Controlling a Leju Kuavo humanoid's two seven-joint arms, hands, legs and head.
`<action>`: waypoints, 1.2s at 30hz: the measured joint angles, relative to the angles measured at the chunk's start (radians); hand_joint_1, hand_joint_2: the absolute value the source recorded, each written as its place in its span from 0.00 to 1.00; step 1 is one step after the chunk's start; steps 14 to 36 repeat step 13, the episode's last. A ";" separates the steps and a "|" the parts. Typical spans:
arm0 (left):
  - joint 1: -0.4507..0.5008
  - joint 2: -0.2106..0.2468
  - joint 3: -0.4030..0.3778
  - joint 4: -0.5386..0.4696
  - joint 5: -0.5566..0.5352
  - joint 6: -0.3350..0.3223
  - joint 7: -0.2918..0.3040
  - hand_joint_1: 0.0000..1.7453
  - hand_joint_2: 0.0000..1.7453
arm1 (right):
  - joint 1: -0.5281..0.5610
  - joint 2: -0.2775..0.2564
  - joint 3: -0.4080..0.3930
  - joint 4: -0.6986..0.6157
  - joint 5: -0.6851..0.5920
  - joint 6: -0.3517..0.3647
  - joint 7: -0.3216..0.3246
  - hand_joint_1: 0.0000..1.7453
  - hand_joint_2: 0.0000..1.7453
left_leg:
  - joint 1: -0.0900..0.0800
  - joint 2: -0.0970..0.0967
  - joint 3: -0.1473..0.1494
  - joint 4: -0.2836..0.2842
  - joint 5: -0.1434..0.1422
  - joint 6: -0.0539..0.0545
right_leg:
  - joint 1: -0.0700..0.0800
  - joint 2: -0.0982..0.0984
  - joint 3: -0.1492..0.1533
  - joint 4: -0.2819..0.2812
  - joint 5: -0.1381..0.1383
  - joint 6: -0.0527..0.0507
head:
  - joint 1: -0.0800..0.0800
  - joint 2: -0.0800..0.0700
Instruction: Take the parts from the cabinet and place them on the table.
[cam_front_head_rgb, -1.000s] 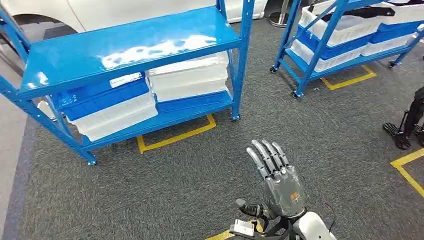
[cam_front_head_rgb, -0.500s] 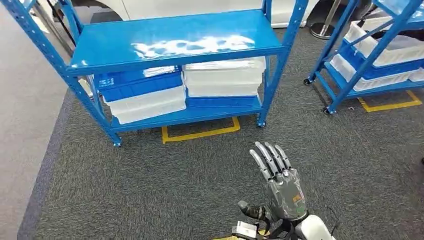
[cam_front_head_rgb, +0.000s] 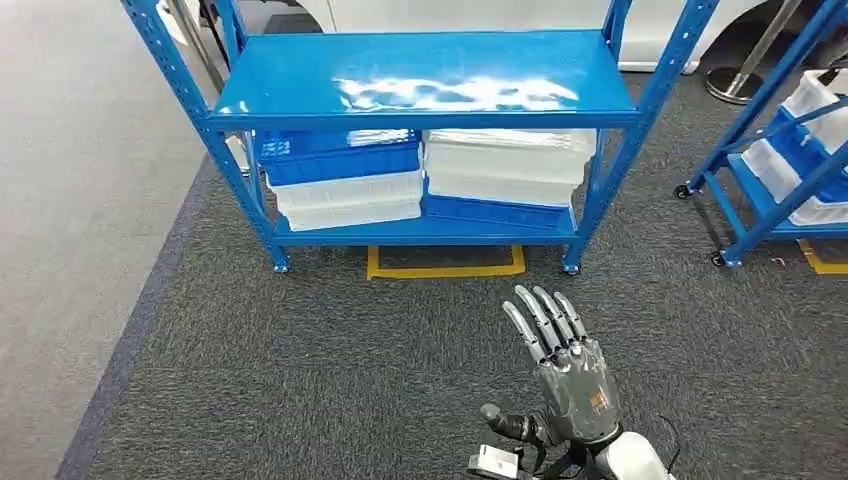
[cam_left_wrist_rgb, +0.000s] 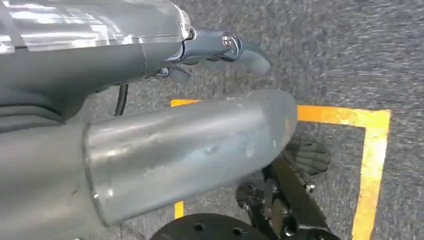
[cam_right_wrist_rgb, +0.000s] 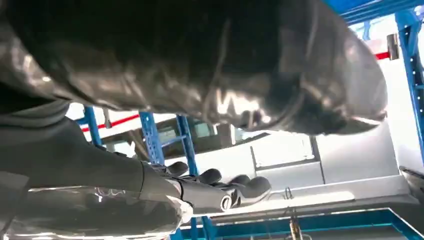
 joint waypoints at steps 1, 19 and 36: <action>-0.001 0.000 0.000 0.000 0.000 0.000 0.000 0.00 0.00 | 0.000 0.000 0.000 0.000 0.000 0.000 0.000 0.00 0.00 | -0.001 0.040 -0.022 0.047 -0.033 -0.004 | 0.002 -0.012 0.000 0.000 0.000 -0.005 | -0.001 0.000; -0.002 0.000 0.000 -0.003 0.000 0.000 0.000 0.00 0.00 | 0.003 0.000 0.000 0.000 0.000 0.000 -0.001 0.00 0.00 | -0.021 0.123 0.014 -0.017 -0.001 0.030 | 0.022 -0.153 0.021 -0.004 -0.018 0.012 | 0.000 0.000; -0.002 0.000 0.000 -0.003 0.000 0.000 0.000 0.00 0.00 | 0.003 0.000 0.000 0.000 0.000 0.000 -0.001 0.00 0.00 | -0.021 0.123 0.014 -0.017 -0.001 0.030 | 0.022 -0.153 0.021 -0.004 -0.018 0.012 | 0.000 0.000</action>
